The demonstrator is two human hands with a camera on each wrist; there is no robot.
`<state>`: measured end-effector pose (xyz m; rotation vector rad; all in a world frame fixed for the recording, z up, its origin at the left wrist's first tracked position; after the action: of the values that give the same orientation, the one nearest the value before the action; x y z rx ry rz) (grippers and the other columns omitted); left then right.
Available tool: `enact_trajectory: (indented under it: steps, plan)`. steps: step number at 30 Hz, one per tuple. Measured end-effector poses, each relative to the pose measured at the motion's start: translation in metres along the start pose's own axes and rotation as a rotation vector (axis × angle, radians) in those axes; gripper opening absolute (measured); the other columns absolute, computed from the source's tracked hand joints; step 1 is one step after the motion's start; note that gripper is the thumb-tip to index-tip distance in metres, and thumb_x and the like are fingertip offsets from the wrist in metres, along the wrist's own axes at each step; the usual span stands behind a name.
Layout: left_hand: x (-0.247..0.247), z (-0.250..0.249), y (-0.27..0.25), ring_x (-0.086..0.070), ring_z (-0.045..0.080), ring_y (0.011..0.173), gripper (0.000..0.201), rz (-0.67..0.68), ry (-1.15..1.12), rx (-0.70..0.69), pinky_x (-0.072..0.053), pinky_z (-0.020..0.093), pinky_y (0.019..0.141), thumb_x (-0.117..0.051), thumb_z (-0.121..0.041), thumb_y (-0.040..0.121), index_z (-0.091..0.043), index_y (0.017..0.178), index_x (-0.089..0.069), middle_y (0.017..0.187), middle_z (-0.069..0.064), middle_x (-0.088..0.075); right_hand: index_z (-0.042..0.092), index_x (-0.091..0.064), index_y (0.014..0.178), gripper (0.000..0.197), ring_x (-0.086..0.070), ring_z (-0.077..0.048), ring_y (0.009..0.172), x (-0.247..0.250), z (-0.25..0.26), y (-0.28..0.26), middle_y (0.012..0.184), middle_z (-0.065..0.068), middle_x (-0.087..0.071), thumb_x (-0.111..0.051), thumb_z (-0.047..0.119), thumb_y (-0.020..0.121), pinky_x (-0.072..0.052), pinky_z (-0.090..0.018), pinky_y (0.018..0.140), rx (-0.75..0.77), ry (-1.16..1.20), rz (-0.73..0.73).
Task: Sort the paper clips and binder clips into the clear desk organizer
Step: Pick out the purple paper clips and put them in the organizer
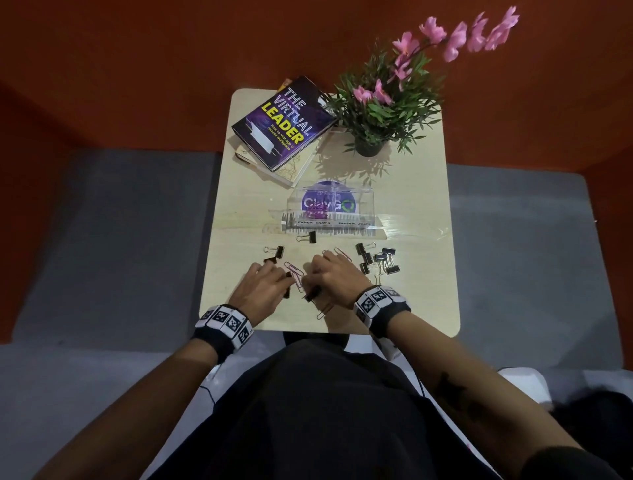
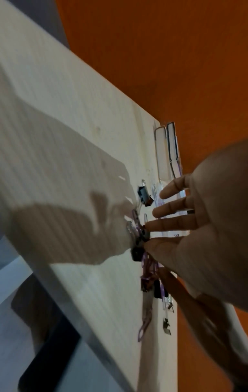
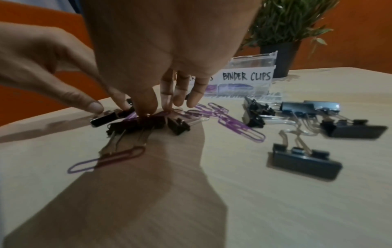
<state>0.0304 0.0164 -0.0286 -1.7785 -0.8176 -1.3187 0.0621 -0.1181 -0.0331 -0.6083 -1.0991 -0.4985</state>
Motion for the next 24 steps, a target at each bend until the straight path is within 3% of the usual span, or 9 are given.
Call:
enact_trajectory:
  steps: [2, 6, 8, 11, 13, 18, 20, 24]
  plan:
    - [0.001, 0.01, -0.004, -0.056, 0.026, 0.091, 0.035, -0.024, -0.006, 0.034, -0.047, 0.04, 0.074, -0.071, -0.012, 0.077, -0.021, 0.11, -0.064, 0.098, 0.0, -0.067, 0.026, -0.069, 0.094, 0.014, -0.049, -0.027, 0.092, 0.004, -0.009, -0.001, 0.095, -0.004, -0.056, -0.069, 0.023, 0.081, -0.046, -0.041, 0.07, -0.05, 0.023, -0.011]
    - [0.006, 0.016, -0.004, -0.058, 0.028, 0.089, 0.031, -0.075, -0.051, 0.103, -0.048, 0.04, 0.072, -0.072, -0.008, 0.076, -0.015, 0.107, -0.067, 0.096, 0.003, -0.069, 0.016, -0.071, 0.101, 0.027, -0.051, -0.028, 0.087, 0.012, -0.034, -0.009, 0.096, -0.007, -0.063, -0.069, 0.006, 0.076, -0.047, -0.039, 0.065, -0.151, 0.091, -0.102]
    - [0.008, 0.008, -0.001, -0.058, 0.027, 0.088, 0.026, -0.095, -0.062, 0.099, -0.047, 0.04, 0.073, -0.072, -0.012, 0.078, -0.015, 0.103, -0.068, 0.093, 0.004, -0.068, 0.015, -0.071, 0.097, 0.021, -0.051, -0.027, 0.084, 0.017, -0.041, -0.015, 0.093, -0.008, -0.063, -0.068, 0.007, 0.077, -0.047, -0.038, 0.064, -0.197, 0.133, -0.154]
    - [0.002, -0.017, 0.004, -0.056, 0.025, 0.089, 0.017, -0.075, -0.072, -0.023, -0.045, 0.04, 0.076, -0.067, -0.021, 0.084, -0.018, 0.1, -0.067, 0.092, 0.001, -0.066, 0.013, -0.07, 0.087, 0.009, -0.055, -0.027, 0.077, 0.02, -0.041, -0.028, 0.084, -0.007, -0.063, -0.069, 0.01, 0.079, -0.049, -0.037, 0.059, -0.236, 0.198, -0.168]
    - [-0.003, -0.033, 0.009, -0.055, 0.024, 0.092, 0.022, -0.037, -0.063, -0.083, -0.044, 0.039, 0.077, -0.064, -0.027, 0.084, -0.02, 0.106, -0.065, 0.095, -0.001, -0.065, 0.013, -0.069, 0.088, 0.009, -0.058, -0.028, 0.077, 0.015, -0.039, -0.038, 0.084, -0.007, -0.062, -0.068, 0.011, 0.079, -0.048, -0.035, 0.057, -0.265, 0.206, -0.155]
    - [-0.005, -0.022, 0.017, -0.053, 0.028, 0.1, 0.055, -0.008, -0.11, 0.112, -0.042, 0.042, 0.083, -0.065, -0.008, 0.068, -0.019, 0.121, -0.057, 0.113, 0.005, -0.059, 0.012, -0.065, 0.095, 0.014, -0.057, -0.027, 0.077, 0.006, -0.056, -0.049, 0.09, -0.009, -0.058, -0.062, 0.019, 0.085, -0.048, -0.033, 0.057, -0.533, 0.329, -0.24]
    - [-0.008, -0.015, 0.02, -0.055, 0.029, 0.097, 0.054, 0.027, -0.078, 0.108, -0.043, 0.043, 0.083, -0.068, -0.005, 0.07, -0.018, 0.12, -0.058, 0.111, 0.006, -0.061, 0.01, -0.067, 0.093, 0.013, -0.058, -0.028, 0.077, 0.006, -0.058, -0.044, 0.089, -0.011, -0.06, -0.063, 0.02, 0.086, -0.048, -0.032, 0.061, -0.593, 0.35, -0.243]
    - [-0.007, -0.011, 0.041, -0.056, 0.027, 0.091, 0.049, 0.063, -0.055, 0.051, -0.045, 0.041, 0.081, -0.074, -0.004, 0.073, -0.016, 0.118, -0.058, 0.102, 0.006, -0.063, 0.008, -0.067, 0.086, 0.014, -0.058, -0.03, 0.072, 0.008, -0.05, -0.023, 0.082, -0.01, -0.06, -0.064, 0.022, 0.085, -0.05, -0.034, 0.058, -0.562, 0.303, -0.192]
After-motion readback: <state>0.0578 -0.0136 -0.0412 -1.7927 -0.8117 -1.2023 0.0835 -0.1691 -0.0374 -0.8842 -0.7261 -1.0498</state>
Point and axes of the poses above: each hand's wrist, its own y-axis towards the middle knuckle, its own x-axis out of the back of the hand, z = x × y, the point moved 6 cm from there along y, towards the middle knuckle
